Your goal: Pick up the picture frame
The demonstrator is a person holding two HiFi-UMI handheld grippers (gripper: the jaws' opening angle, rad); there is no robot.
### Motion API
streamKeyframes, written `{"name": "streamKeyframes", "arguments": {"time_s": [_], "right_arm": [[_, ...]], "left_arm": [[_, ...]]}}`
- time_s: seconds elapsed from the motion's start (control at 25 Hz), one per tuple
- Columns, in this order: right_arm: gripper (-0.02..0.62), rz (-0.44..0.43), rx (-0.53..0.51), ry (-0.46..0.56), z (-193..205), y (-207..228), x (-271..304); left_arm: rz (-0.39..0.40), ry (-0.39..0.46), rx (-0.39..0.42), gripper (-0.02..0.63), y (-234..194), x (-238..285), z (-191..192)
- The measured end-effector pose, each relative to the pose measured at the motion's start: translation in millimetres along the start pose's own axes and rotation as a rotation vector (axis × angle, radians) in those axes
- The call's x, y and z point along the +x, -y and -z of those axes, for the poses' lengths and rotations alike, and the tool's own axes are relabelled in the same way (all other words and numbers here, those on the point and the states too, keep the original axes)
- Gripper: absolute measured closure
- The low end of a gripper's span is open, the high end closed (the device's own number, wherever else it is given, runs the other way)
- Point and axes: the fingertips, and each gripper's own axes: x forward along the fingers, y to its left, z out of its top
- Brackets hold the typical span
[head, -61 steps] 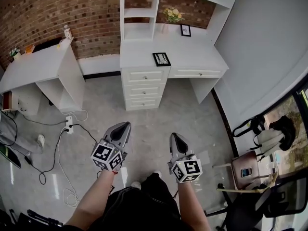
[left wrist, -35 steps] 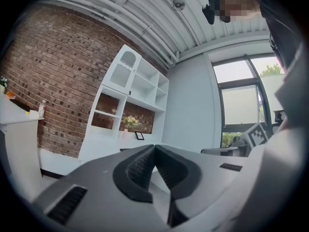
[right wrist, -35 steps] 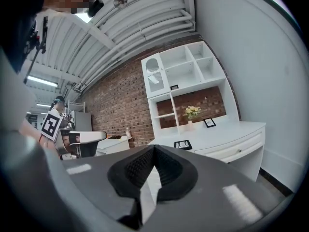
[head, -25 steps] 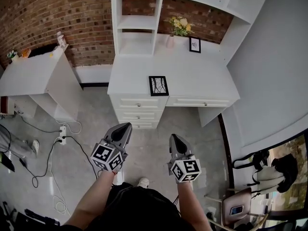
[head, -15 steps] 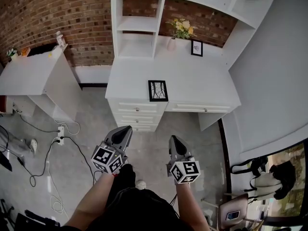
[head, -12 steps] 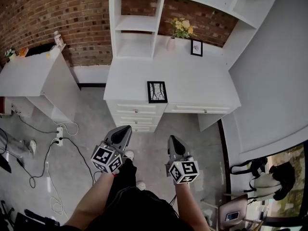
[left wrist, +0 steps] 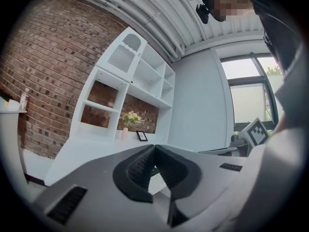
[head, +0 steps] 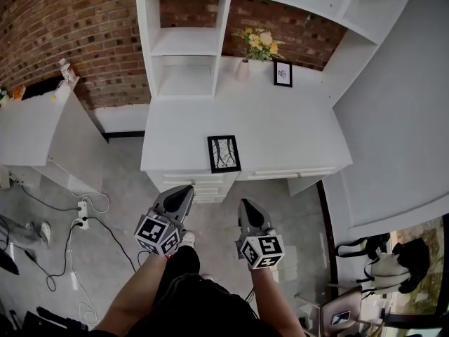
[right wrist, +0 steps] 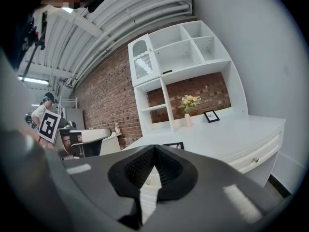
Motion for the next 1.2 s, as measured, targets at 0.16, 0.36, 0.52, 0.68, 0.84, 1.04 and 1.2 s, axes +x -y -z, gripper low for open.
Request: {"name": "streamKeyframes", "arguments": {"time_s": [0.16,0.36,0.52,0.68,0.84,1.04,1.2], "right_arm": [[0.592,0.019,0.029,-0.011,2,8,23],[0.592,0.042,0.043,-0.032,9,15,46],[0.591,0.058,0.053,-0.059,19,20,60],[0.591,0.083,0.069,-0.080,26,24,70],[0.591,0.118,0.112,-0.120,38,28,79],[0.555,0.130,0.187,-0.194,58,25,93],[0.547,0.164,0.313,-0.208,71,30,103]], "left_arm": [[0.024,-0.027,0.025,0.607,-10,23,6],[0.048,-0.052,0.007,0.607,-25,44,14],[0.058,-0.063,-0.006,0.607,-36,57,19],[0.078,-0.081,-0.021,0.607,-42,66,25],[0.114,-0.107,-0.029,0.607,-45,75,30],[0.157,-0.122,-0.023,0.607,-52,83,35],[0.157,-0.138,-0.045,0.607,-60,85,44]]}}
